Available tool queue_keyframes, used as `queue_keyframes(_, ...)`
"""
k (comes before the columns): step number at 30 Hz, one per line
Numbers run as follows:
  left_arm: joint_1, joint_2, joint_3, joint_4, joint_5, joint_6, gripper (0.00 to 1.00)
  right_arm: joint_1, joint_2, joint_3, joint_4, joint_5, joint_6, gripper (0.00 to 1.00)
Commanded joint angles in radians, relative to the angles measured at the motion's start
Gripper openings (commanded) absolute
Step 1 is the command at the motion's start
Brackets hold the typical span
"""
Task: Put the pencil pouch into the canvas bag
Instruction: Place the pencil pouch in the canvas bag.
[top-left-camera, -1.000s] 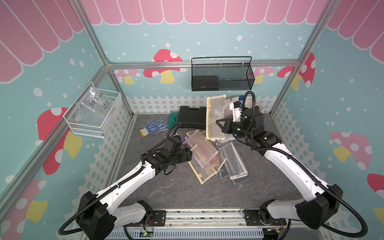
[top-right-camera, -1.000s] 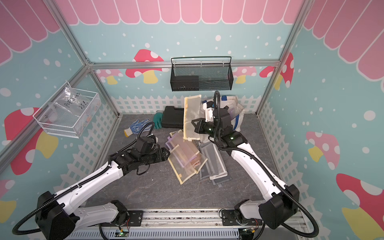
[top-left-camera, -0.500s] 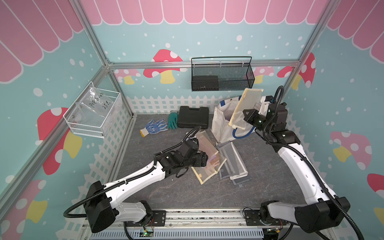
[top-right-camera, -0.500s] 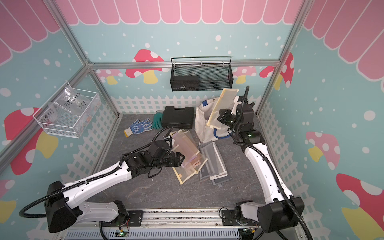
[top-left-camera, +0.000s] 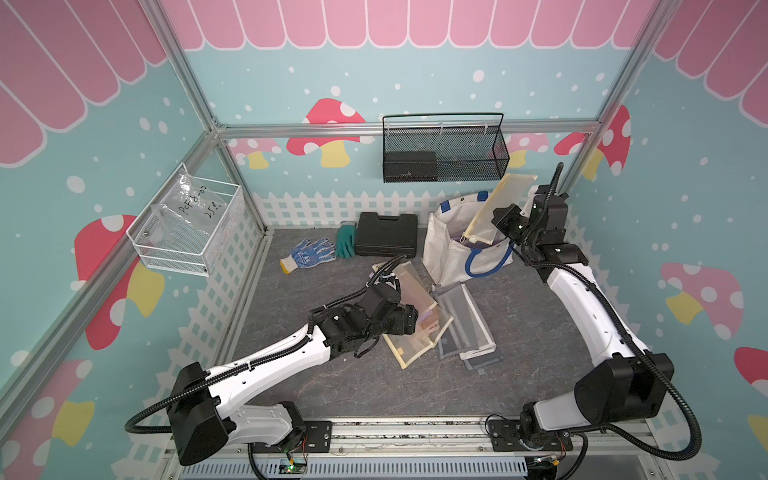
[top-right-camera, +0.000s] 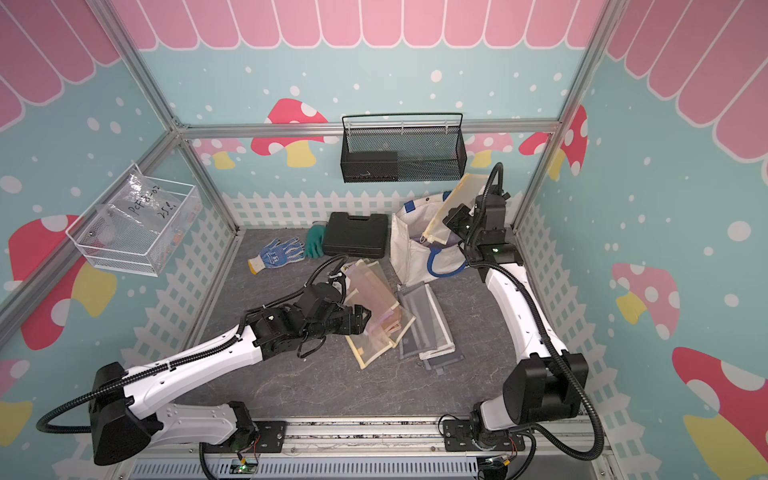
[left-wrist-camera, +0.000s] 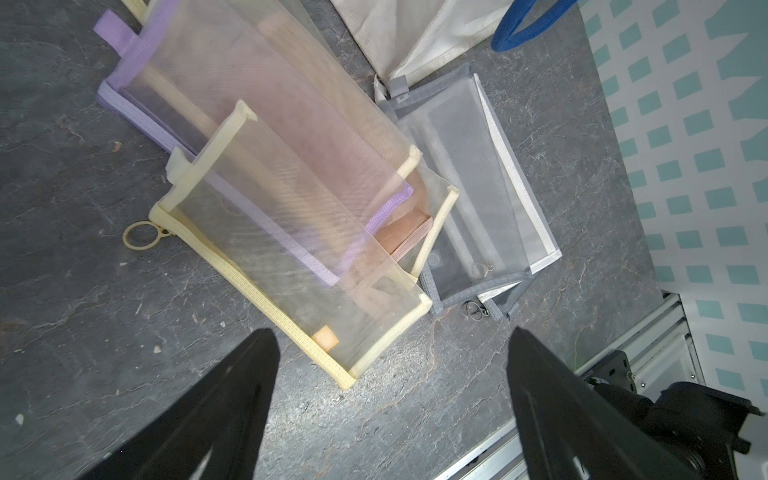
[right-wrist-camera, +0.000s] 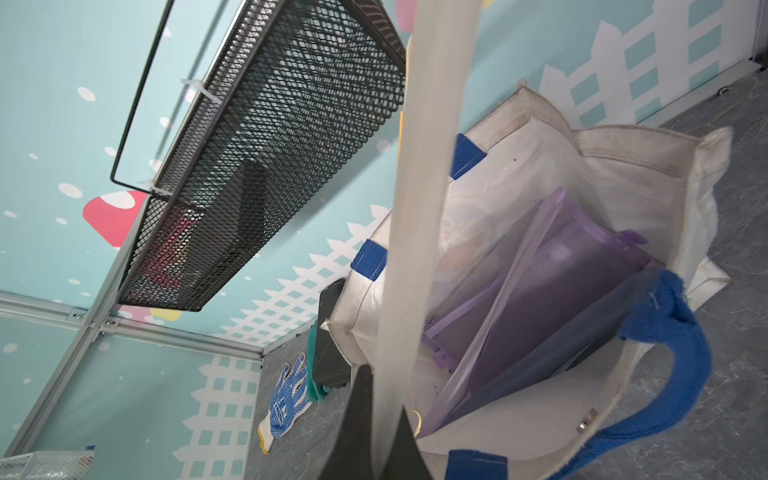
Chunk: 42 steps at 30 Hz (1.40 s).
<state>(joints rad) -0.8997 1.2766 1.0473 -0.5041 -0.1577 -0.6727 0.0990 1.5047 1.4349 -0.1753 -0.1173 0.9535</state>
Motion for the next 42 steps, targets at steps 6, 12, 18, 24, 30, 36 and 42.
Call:
queue_keyframes(6, -0.007, -0.019, 0.009, -0.004, -0.045, 0.010, 0.87, -0.002, 0.144, 0.078, 0.072, 0.033, 0.087, 0.00)
queue_keyframes(12, -0.007, -0.019, 0.012, -0.007, -0.067, 0.015, 0.87, 0.005, 0.216, 0.066, 0.081, 0.011, 0.102, 0.00)
queue_keyframes(18, -0.007, -0.013, 0.014, -0.008, -0.077, 0.015, 0.87, 0.008, 0.233, 0.032, 0.083, 0.011, 0.080, 0.22)
queue_keyframes(24, 0.000, -0.007, 0.013, -0.011, -0.079, 0.015, 0.87, 0.007, 0.218, 0.087, 0.044, 0.018, -0.011, 0.53)
queue_keyframes(30, 0.022, -0.003, 0.013, -0.026, -0.071, 0.000, 0.87, 0.007, 0.165, 0.118, -0.015, 0.002, -0.126, 0.68)
queue_keyframes(36, 0.112, -0.056, -0.065, -0.046, 0.014, -0.058, 0.87, 0.014, 0.134, 0.187, -0.192, -0.129, -0.371, 0.71)
queue_keyframes(42, 0.252, -0.140, -0.233, -0.003, 0.198, -0.128, 0.87, 0.162, 0.057, 0.135, -0.385, -0.146, -0.608, 0.73)
